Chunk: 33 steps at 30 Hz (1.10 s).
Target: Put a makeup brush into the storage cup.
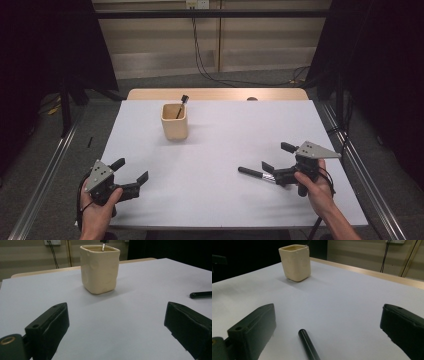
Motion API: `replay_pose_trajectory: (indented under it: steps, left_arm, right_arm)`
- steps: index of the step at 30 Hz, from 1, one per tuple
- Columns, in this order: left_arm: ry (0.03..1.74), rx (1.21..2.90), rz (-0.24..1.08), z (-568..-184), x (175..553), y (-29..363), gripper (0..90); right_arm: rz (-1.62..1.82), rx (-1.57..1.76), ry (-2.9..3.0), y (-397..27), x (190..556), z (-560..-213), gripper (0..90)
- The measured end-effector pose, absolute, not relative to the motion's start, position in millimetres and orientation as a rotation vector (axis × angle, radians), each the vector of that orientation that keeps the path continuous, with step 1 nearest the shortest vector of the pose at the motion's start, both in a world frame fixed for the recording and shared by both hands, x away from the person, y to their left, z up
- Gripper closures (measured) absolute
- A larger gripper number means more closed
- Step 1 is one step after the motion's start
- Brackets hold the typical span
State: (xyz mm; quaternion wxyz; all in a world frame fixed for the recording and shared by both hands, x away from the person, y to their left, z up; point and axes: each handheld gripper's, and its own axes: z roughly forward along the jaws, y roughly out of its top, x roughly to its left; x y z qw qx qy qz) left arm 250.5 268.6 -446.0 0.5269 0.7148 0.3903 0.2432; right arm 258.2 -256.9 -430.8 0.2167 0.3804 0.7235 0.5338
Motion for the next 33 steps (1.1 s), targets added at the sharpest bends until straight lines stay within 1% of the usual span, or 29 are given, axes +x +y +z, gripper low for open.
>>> replay_pose_trajectory:
  steps: [13,21,28,29,33]
  left_arm:
    - [0.920,1.714,0.580,-445,251,270,5.9]
    - [0.929,1.712,0.581,-445,250,270,5.8]
    - [0.924,1.699,0.578,-444,248,270,5.8]
    - [0.924,1.699,0.579,-444,248,270,5.8]
    - [0.921,1.697,0.573,-443,247,270,5.7]
  right_arm:
    - [1.306,0.998,2.207,-240,280,-423,0.4]
    - [1.242,0.985,2.343,-240,288,-423,1.1]
    - [1.110,1.017,2.466,-242,298,-420,3.7]
    - [1.084,1.017,2.484,-242,299,-420,5.4]
    - [0.978,0.972,2.573,-239,302,-420,5.3]
